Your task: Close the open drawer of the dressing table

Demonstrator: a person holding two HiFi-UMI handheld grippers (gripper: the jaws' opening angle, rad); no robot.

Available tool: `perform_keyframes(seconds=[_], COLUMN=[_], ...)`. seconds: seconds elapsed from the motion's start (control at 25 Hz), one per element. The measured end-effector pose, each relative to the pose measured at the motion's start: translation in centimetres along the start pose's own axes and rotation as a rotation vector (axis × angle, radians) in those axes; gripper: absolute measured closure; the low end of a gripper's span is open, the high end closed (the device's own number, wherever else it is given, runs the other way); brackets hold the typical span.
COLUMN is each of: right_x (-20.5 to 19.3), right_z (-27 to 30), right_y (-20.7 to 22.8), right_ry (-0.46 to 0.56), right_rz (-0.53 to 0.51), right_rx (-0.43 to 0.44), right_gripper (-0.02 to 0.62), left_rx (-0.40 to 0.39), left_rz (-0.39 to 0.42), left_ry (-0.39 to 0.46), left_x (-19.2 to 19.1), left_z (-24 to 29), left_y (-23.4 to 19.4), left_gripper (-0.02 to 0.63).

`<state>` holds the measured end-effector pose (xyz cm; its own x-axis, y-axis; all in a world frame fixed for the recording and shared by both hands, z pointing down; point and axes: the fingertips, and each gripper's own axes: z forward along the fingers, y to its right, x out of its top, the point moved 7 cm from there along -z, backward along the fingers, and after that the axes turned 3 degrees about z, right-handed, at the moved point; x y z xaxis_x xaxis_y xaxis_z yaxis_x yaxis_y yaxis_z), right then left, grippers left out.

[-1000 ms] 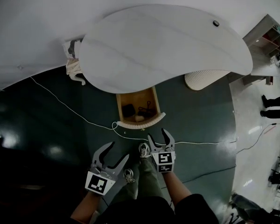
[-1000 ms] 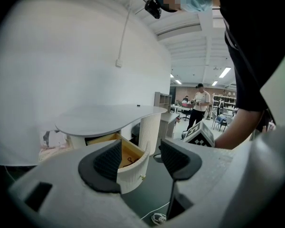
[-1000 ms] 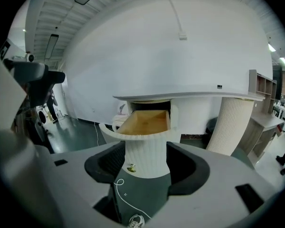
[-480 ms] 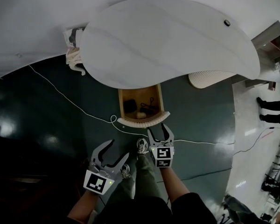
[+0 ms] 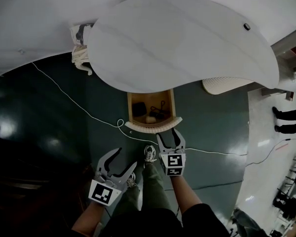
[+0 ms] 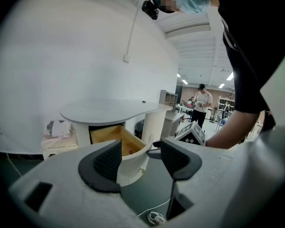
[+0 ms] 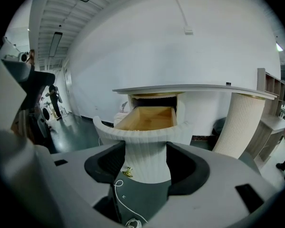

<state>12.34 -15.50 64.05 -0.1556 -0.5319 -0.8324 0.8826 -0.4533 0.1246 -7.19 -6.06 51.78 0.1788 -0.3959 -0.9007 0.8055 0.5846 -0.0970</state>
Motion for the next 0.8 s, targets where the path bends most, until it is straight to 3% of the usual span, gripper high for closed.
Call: perform_keyframes(seconds=[0.8], right_x=[3.5], right_z=[5.3], right_y=[1.7], right_ry=[0.046], right_rz=[-0.036], right_rx=[0.000], right_gripper=[0.339], left_rx=[0.068], left_rz=[-0.064], left_ry=[-0.004], left_x=[-1.1], left_z=[-0.3], left_y=[-0.1], left_gripper=[0.354])
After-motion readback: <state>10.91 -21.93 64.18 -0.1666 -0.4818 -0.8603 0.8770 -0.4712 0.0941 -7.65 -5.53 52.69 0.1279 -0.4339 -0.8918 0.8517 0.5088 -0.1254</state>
